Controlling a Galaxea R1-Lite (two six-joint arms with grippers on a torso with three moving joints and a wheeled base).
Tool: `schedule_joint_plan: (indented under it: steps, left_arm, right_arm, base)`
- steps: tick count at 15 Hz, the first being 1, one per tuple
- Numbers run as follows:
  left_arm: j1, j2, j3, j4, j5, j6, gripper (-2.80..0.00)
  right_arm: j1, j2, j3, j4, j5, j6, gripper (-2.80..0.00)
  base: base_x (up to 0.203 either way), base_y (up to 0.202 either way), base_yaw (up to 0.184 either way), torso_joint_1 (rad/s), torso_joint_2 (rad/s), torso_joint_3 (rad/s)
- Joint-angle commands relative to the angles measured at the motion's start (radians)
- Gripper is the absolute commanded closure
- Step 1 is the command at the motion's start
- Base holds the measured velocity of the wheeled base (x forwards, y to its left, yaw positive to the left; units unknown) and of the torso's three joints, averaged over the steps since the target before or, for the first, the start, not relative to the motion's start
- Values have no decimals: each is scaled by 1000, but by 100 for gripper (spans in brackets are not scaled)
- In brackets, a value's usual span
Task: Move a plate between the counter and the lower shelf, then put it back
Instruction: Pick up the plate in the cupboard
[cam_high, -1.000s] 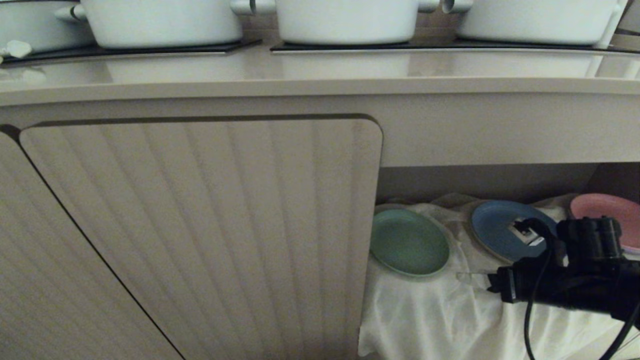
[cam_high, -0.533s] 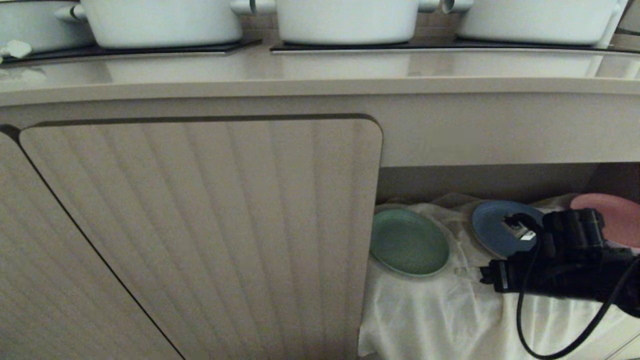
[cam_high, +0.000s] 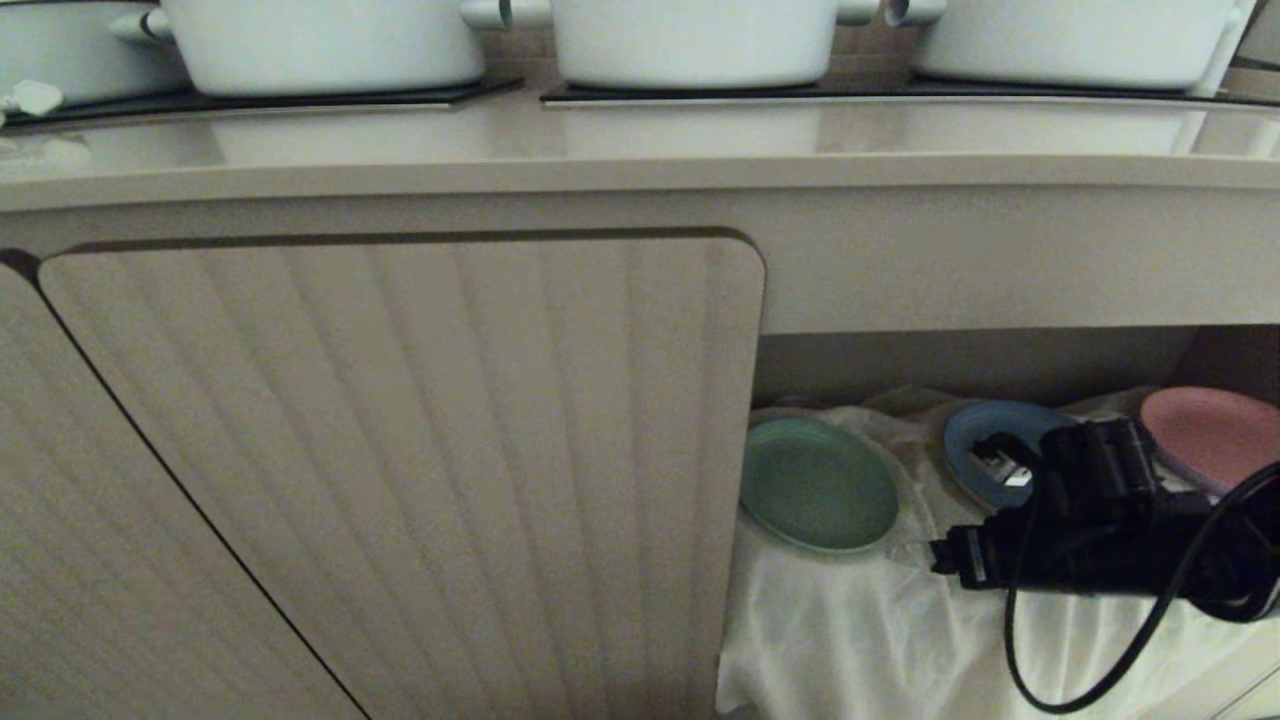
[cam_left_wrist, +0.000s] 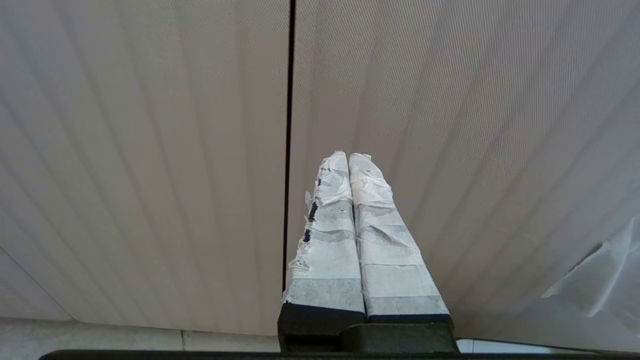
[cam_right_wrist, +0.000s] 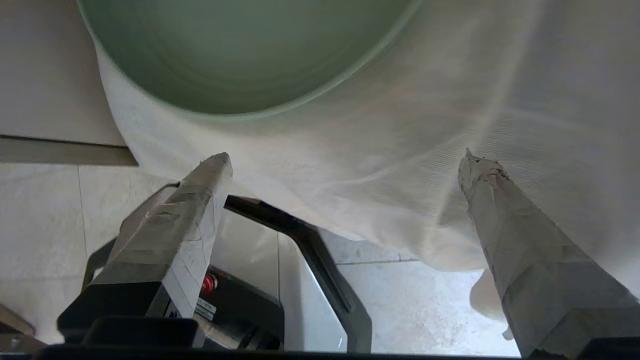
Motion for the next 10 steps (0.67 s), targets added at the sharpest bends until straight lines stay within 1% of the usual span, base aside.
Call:
schedule_joint_plan:
  steps: [1,4,5,6,10]
  left_arm:
    - [0,0,0,0,1,-1,0]
    - [0,0,0,0,1,-1,0]
    - [0,0,0,0,1,-1,0]
    - [0,0,0,0,1,-1,0]
    - [0,0,-1,0,1,-1,0]
  right_arm:
    - [9,32,-9,-7,3,-1,-280]
    - [7,46,-56,9,-3,4,-280]
    - [6,57,-74,19,-18,5,-280]
    - [6,66,-98,40,-30,5,-280]
    - [6,99,-202,126,-35,5,-280]
  base:
    - [0,0,0,0,0,0]
    - [0,0,0,0,0,0]
    - [0,0,0,0,0,0]
    - [0,0,0,0,0,0]
    - [0,0,0,0,0,0]
